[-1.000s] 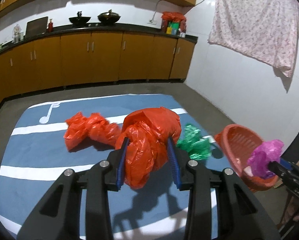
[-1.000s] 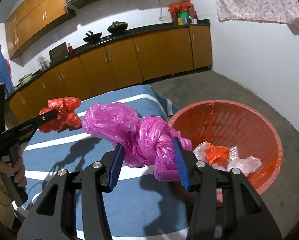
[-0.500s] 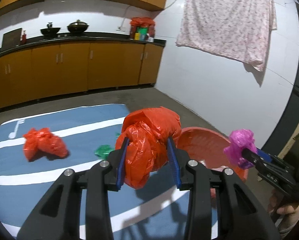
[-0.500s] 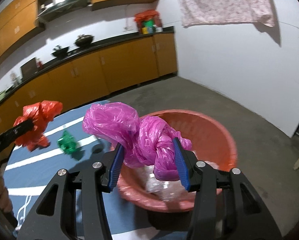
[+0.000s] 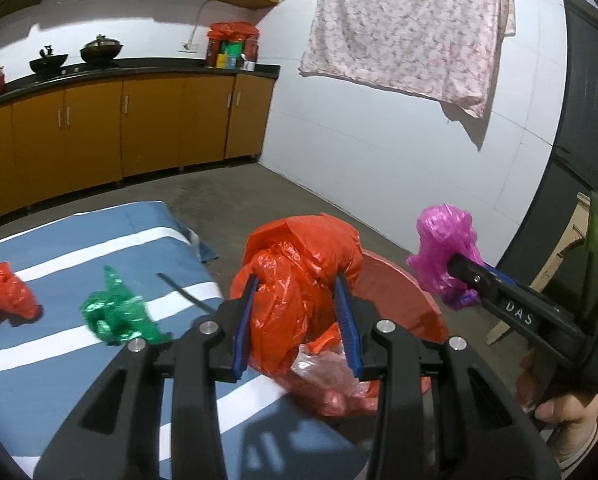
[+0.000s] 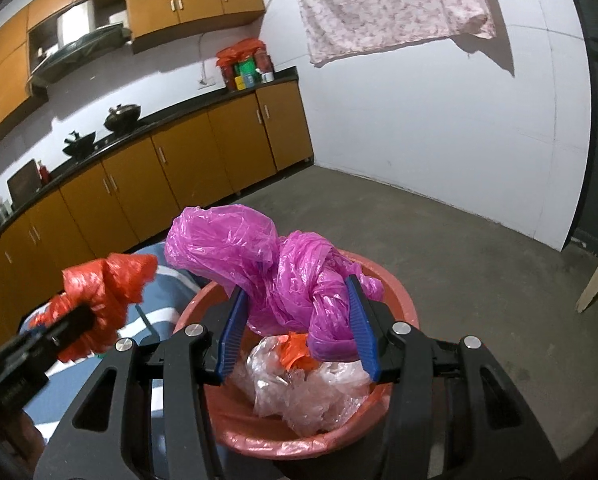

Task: Collect trash
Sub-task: 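Carry the red bag and pink bag over the orange basket with both grippers, then open both grippers to drop the bags into the basket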

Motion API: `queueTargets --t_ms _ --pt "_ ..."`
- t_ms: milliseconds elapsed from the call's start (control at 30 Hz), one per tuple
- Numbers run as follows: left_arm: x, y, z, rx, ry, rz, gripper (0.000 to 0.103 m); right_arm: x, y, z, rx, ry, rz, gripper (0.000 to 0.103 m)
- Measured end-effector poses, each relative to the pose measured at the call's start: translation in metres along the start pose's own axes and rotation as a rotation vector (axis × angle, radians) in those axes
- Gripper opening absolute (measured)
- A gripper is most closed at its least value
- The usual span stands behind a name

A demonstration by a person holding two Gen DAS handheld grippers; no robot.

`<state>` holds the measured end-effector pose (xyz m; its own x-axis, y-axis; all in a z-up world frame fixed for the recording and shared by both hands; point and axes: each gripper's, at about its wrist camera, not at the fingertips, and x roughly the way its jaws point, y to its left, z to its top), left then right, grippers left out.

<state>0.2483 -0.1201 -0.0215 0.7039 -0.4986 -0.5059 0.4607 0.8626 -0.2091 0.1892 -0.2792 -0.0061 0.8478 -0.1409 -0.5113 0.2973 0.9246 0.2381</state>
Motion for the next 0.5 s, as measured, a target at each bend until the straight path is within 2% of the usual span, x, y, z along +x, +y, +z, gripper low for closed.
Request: queueTargets --t_ms 500 --pt "0.049 -0.025 -0.003 0.023 0.044 -0.039 0.037 0.017 -0.017 0.004 0.051 0.009 0.009 0.049"
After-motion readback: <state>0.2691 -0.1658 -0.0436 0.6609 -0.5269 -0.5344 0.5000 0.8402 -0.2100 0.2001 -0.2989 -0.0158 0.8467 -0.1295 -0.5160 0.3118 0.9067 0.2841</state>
